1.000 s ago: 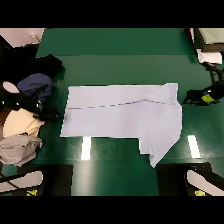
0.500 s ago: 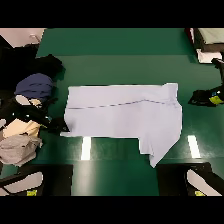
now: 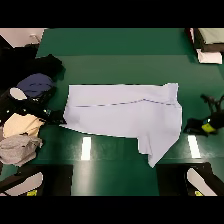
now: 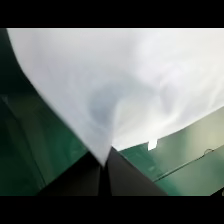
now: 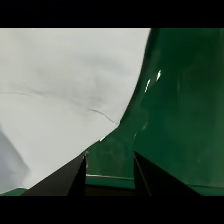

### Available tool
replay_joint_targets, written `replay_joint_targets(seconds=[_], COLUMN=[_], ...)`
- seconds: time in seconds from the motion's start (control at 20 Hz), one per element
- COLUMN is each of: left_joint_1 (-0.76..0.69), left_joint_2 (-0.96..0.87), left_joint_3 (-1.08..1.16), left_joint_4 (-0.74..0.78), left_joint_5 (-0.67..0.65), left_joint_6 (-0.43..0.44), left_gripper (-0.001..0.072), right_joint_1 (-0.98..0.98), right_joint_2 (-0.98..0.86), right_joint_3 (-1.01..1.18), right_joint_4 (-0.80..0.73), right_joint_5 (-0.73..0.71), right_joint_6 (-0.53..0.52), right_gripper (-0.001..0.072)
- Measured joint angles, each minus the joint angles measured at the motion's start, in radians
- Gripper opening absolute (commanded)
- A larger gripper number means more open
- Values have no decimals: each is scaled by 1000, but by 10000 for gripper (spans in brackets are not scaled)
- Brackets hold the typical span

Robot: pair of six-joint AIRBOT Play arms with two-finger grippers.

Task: Fold the shirts.

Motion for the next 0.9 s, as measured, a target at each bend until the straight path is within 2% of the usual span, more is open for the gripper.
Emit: replay_joint_targets(seconds=[0.3, 0.7, 0.75, 0.9], left_joint_1=[0, 0, 0, 0], left_joint_2=[28, 32, 32, 32], left_joint_3=[20, 23, 23, 23], left_joint_4=[-27, -38, -39, -40], left_joint_5=[-6, -6, -6, -6], left_joint_6=[1, 1, 1, 1], left_gripper=[22, 23, 23, 23], right_joint_1=[-76, -87, -81, -35], right_joint_2=[29, 31, 31, 31], right_joint_3=[-229, -275, -276, -278], right_joint_4=[108, 161, 164, 158], right_joint_5=[-71, -168, -178, -220], right_joint_6=[-39, -45, -45, -47], right_gripper=[349, 335, 302, 20])
